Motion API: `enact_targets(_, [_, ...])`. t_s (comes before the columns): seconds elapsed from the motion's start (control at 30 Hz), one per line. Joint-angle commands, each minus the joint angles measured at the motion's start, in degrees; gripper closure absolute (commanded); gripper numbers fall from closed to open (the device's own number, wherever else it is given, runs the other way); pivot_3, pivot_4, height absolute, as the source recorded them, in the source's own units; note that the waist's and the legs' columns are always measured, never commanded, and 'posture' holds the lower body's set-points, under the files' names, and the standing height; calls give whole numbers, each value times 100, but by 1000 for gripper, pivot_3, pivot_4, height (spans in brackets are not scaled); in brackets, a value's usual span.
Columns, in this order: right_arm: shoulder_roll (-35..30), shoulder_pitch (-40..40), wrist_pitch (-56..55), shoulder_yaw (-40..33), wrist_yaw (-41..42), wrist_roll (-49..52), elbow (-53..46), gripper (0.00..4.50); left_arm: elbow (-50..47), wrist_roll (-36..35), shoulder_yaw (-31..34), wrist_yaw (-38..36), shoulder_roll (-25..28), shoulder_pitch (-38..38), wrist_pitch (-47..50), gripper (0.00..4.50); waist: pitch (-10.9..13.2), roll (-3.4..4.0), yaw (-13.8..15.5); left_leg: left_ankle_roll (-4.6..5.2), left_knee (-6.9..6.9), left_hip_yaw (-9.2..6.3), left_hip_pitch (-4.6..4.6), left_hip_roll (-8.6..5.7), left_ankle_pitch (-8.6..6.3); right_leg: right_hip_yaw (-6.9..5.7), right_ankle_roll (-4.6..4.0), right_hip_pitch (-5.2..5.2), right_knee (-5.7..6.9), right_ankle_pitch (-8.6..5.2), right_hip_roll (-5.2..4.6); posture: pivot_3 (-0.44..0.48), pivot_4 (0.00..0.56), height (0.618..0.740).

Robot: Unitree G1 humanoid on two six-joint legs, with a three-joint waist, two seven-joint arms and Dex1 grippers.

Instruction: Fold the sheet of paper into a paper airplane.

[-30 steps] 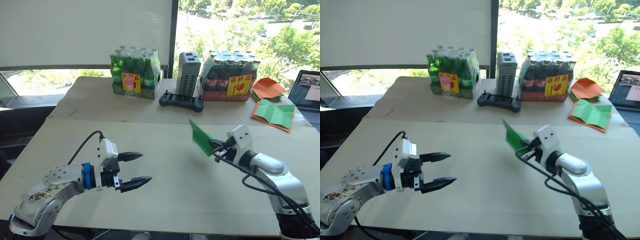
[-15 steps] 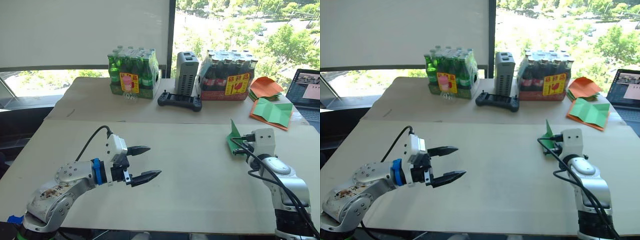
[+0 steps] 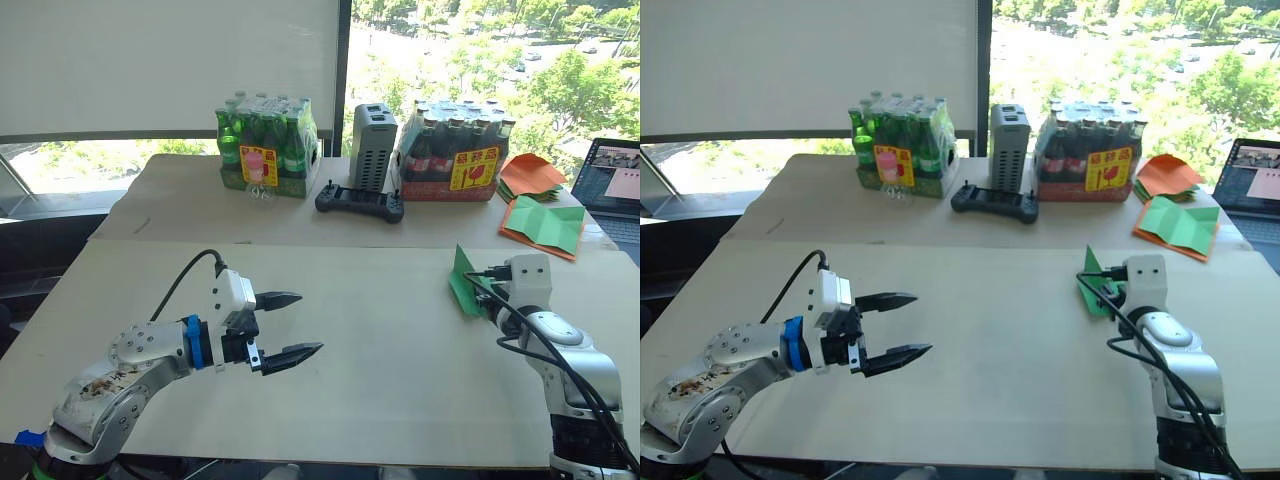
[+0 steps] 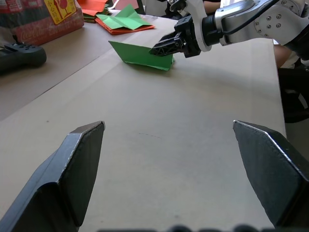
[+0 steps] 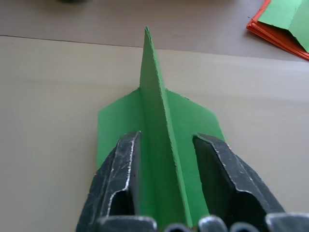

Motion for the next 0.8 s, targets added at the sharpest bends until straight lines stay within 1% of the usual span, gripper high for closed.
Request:
enact_targets(0.03, [-95, -133, -240, -157, 147, 129, -466, 1174, -40, 22, 73, -54, 33, 46, -159, 0, 1, 1, 0, 0, 0, 0, -1, 0, 0, 0, 0, -1, 0, 0, 0, 0, 150, 675])
enact_targets(0.13, [-103, -186, -702, -79, 580, 351, -727, 64, 5, 67, 142, -15, 19, 101, -199, 0, 1, 2, -1, 0, 0, 0, -1, 0, 0, 0, 0, -1, 0, 0, 0, 0, 150, 675])
enact_targets(0.27, [-12, -84, -1127, 72, 1218, 785, -1137, 24, 69, 61, 274, 110, -44, 151, -222, 0, 1, 2, -4, 0, -1, -1, -1, 1, 0, -1, 0, -2, 0, 0, 1, 0, 150, 675])
enact_targets(0.37, [24, 166, -1105, 287, 1713, 1231, -1513, 24, 252, 242, 427, 224, -109, 377, -423, 0, 1, 2, -3, 0, -1, -3, 0, 1, 0, -3, 0, -1, -1, 0, 1, 0, 150, 675])
enact_targets(0.47, [-133, 591, -1353, 678, 2076, 1142, -1673, 24, 551, 542, 577, 273, -170, 774, -766, 0, 1, 3, 2, 1, -2, -3, 2, 2, -1, -4, 0, 0, -2, 0, 2, 0, 150, 675])
enact_targets(0.53, [-169, 960, -1740, 913, 2288, 963, -1578, 24, 808, 720, 750, 379, -291, 1044, -1030, 0, 1, 3, 4, 3, -1, -2, 0, 0, -2, -5, 0, -1, -4, 0, 1, 0, 150, 675])
enact_targets(0.6, [-155, 1175, -1975, 987, 2401, 927, -1446, 24, 965, 904, 846, 542, -426, 1136, -1252, 0, 1, 3, 9, 4, 0, -2, 2, -1, -2, -5, 0, 2, -5, 0, 0, 0, 150, 675])
enact_targets(0.67, [-183, 1389, -2198, 1072, 2505, 828, -1254, 24, 1035, 904, 941, 640, -601, 1200, -1388, 0, 1, 3, 20, 4, 4, -2, 0, -1, -2, -5, 0, 2, -4, 0, -1, 0, 150, 675])
enact_targets(0.73, [-176, 1491, -2446, 1122, 2564, 728, -1059, 24, 1080, 1057, 912, 632, -631, 1331, -1501, 0, 1, 3, 20, 5, 6, -2, 2, -2, -3, -6, 1, 6, -4, 0, -1, 0, 150, 675])
enact_targets(0.8, [-164, 1469, -2616, 1129, 2552, 640, -890, 24, 1096, 1038, 919, 629, -657, 1381, -1516, 0, 1, 3, 12, 5, 5, 0, 3, -2, -3, -4, 1, 5, -3, 0, -1, 0, 150, 675])
